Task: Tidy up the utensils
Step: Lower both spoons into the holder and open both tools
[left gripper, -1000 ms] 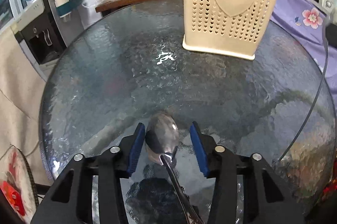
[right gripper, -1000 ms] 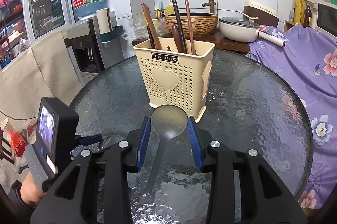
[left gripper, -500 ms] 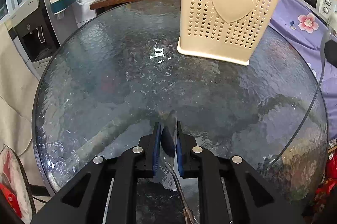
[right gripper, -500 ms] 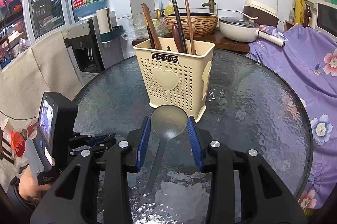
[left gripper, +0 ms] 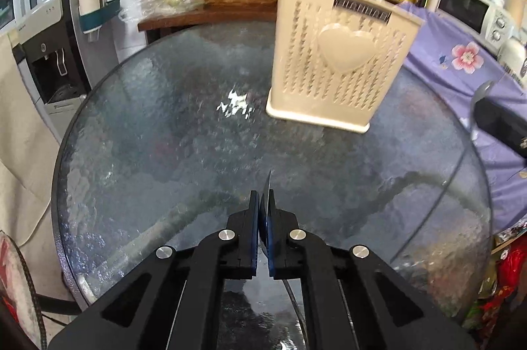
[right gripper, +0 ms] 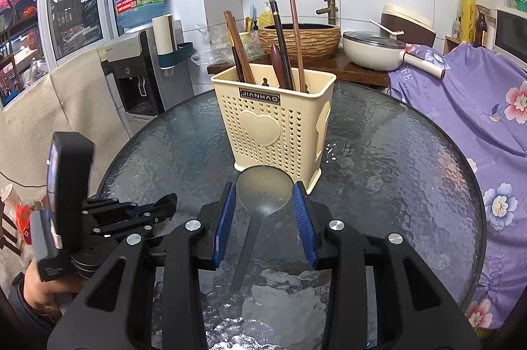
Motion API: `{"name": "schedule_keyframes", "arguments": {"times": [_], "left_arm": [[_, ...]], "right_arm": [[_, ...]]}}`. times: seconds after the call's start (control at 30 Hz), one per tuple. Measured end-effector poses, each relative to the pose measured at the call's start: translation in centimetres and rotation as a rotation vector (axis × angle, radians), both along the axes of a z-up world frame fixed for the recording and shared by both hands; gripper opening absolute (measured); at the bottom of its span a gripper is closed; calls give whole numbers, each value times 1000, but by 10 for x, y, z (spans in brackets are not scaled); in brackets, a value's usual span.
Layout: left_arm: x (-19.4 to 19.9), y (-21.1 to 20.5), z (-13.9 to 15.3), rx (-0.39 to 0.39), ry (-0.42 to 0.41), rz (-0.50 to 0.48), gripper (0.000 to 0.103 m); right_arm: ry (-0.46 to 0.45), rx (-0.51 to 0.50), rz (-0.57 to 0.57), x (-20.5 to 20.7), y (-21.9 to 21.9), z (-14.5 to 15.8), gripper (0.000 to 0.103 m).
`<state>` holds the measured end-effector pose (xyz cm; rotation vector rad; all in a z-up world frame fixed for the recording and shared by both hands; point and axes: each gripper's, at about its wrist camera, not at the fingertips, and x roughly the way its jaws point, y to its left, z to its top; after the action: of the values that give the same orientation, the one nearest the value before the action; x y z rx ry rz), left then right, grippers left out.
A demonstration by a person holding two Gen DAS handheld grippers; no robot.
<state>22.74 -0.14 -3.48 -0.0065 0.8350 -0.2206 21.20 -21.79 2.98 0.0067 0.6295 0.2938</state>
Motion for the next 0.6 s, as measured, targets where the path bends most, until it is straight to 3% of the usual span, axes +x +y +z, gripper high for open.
{"name": "schedule_keyframes", "arguments": {"times": [0.1, 0.4, 0.6], "left_arm": [[-5, 2, 13, -44, -43, -8, 4], [-24, -5, 65, -162, -290, -27, 4], [-16, -13, 86, -184, -352, -32, 4]], "right_arm": [[-20, 0, 7, -4, -1, 7, 37], [-37, 26, 28, -2, -8, 28, 37], [-68, 33, 31, 0, -14, 48, 37]]}}
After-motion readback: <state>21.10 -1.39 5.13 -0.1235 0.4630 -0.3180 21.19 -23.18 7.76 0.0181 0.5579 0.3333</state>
